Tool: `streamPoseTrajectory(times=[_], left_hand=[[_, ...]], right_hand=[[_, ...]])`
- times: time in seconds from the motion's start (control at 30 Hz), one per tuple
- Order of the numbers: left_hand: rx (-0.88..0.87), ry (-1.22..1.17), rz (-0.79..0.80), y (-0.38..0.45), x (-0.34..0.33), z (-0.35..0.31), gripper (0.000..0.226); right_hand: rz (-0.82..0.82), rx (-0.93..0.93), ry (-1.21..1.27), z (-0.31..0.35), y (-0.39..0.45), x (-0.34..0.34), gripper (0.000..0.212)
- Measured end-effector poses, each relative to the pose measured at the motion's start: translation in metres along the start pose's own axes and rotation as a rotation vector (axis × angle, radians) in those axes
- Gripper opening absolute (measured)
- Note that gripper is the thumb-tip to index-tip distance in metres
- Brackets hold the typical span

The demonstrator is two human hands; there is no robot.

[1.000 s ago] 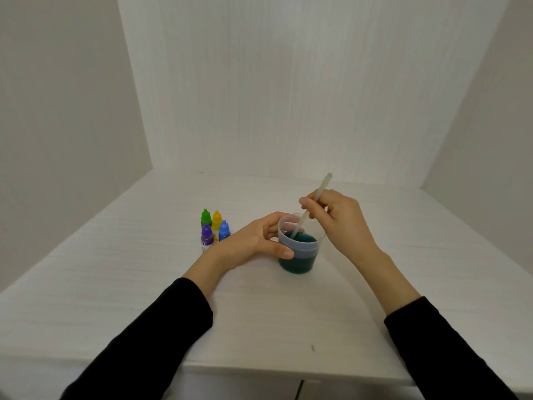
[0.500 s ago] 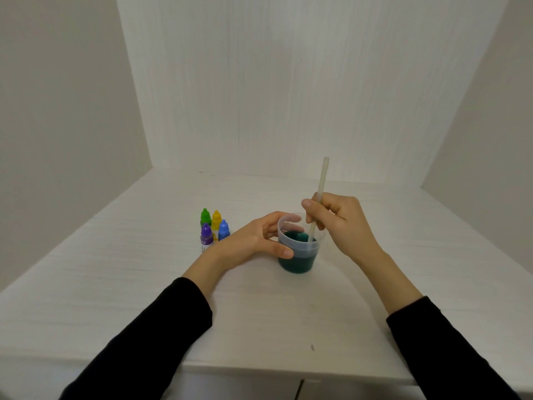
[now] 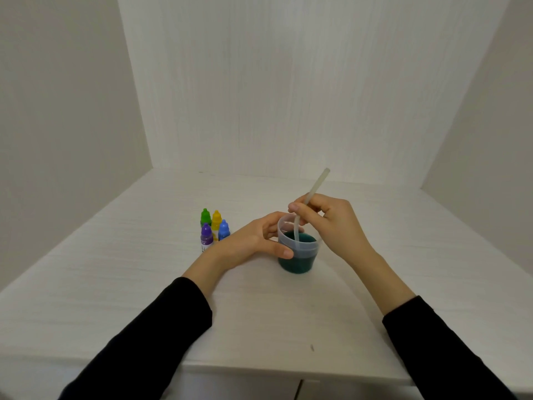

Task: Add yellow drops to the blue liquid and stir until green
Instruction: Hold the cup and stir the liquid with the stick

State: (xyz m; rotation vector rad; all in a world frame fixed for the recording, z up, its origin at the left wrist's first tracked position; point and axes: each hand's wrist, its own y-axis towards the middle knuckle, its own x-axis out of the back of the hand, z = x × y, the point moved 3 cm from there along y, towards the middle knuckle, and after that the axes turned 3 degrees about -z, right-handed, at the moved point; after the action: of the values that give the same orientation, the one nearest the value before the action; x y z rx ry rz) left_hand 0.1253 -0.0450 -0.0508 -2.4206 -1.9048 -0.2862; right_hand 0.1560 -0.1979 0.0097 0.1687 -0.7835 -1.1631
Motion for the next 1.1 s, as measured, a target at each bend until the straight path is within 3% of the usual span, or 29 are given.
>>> streamPoseTrajectory(times=[0.17,0.43,0.57,0.67,0.93,1.1], left_hand=[[0.001,0.004,-0.004,0.001,0.001,0.001,0.076],[0.014,-0.014,-0.016,0.001,0.001,0.001,0.073],[0.004,-0.022,-0.010,0.000,0.001,0.000,0.071],[0.005,-0.017,-0.017,0.001,0.002,0.002,0.076],[0.013,-0.002,-0.015,0.003,0.003,0.004,0.078],[0.004,-0.009,-0.009,0.002,0.003,0.004,0.076]], right_hand=[[-0.045,-0.025,-0.003,-0.004,0.004,0.001,0.011],[-0.069,0.090,-0.382,-0.010,0.008,0.013,0.026],[0.025,0.073,-0.306,-0.010,0.008,0.017,0.021],[0.106,0.084,-0.349,-0.009,0.007,0.017,0.004],[0.157,0.129,-0.378,-0.004,0.002,0.022,0.009],[0.178,0.097,-0.170,0.002,-0.003,0.020,0.019]])
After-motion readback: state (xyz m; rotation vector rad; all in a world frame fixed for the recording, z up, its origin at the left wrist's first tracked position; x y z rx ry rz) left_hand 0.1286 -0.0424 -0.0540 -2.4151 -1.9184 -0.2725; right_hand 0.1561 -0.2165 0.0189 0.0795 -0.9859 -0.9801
